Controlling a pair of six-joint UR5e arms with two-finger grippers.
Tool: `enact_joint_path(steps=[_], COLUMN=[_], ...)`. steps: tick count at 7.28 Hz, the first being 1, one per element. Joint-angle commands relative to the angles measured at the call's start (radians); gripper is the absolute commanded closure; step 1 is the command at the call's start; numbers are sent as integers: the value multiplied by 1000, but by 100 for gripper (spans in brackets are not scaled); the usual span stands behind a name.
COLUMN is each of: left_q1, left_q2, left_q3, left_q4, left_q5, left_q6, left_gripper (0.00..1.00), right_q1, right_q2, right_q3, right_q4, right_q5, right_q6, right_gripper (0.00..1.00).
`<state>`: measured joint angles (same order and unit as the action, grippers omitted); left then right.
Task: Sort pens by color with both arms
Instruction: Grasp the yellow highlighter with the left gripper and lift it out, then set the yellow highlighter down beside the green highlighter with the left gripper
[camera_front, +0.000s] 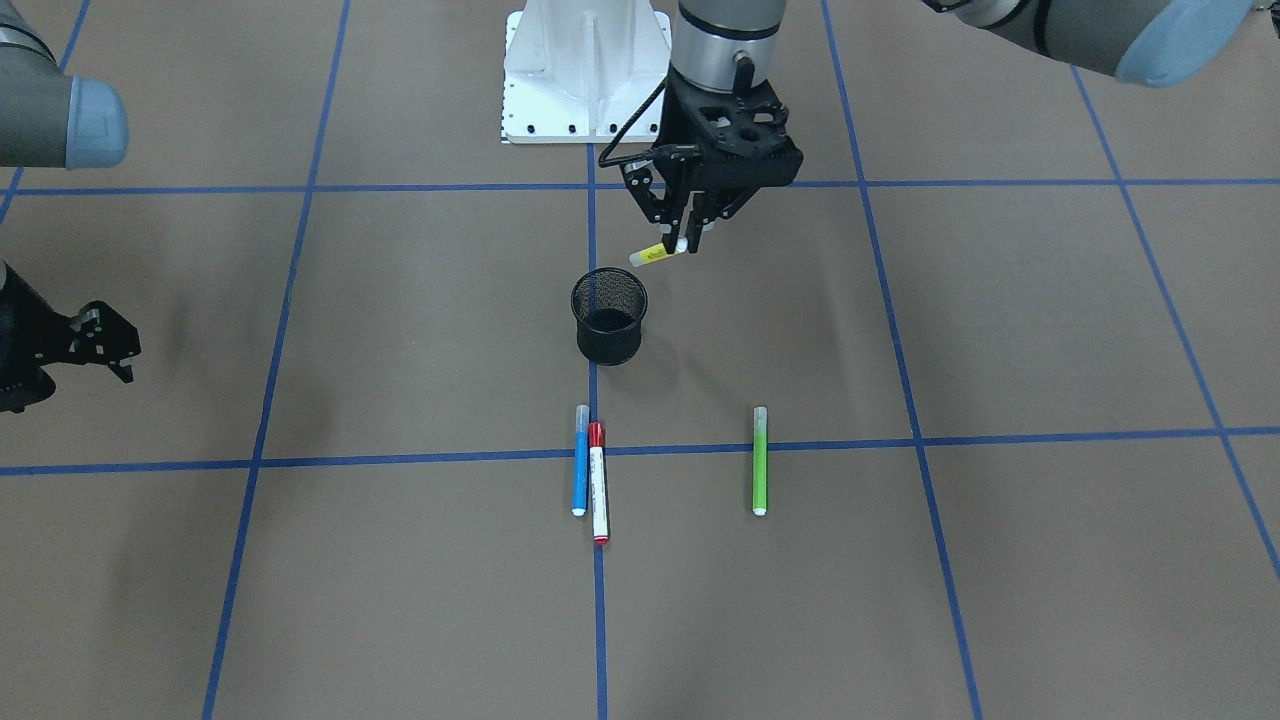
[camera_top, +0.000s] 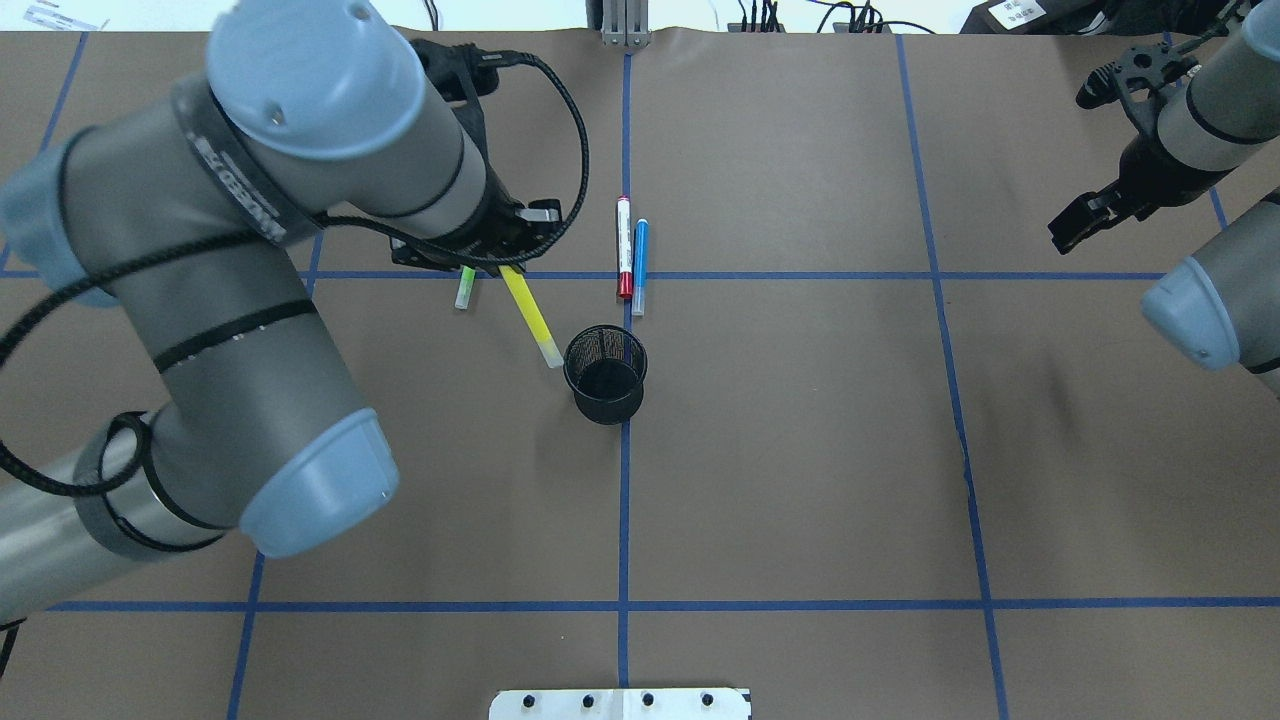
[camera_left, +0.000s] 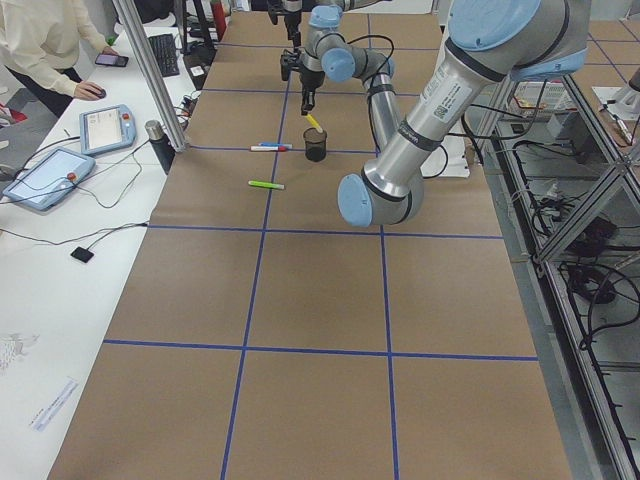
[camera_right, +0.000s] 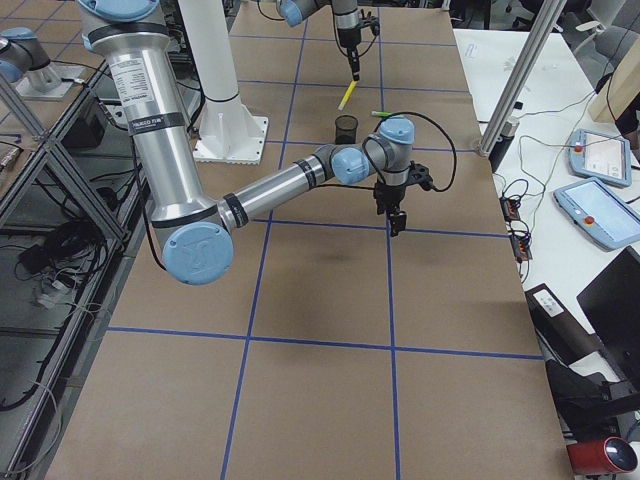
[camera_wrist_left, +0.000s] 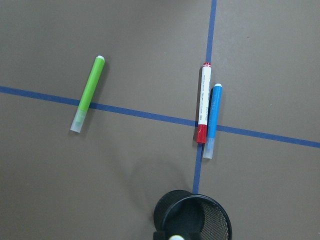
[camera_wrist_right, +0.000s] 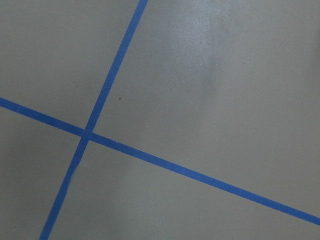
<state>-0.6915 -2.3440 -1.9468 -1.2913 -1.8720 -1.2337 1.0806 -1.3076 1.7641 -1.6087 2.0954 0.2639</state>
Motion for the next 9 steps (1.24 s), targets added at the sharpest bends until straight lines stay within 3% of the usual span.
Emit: enact_joint_path(steps=[1, 3, 6, 9], left_q1=[-107, -140, -172, -197], left_q2=[6, 6, -1, -15], left_q3=[75, 190, 378, 532], left_q4=[52, 50, 32, -92], left_q5=[-103, -163, -171, -171], left_q6=[234, 386, 575, 573], left_gripper=[100, 100, 100, 100], right_q1=[-1, -1, 1, 1], right_q2=[1, -2, -2, -7], right_q3=[-2, -6, -12, -11], right_q4=[-2, -2, -2, -2], right_q5=[0, -2, 0, 6], right_q6=[1, 0, 0, -2], right_gripper=[1, 1, 1, 1])
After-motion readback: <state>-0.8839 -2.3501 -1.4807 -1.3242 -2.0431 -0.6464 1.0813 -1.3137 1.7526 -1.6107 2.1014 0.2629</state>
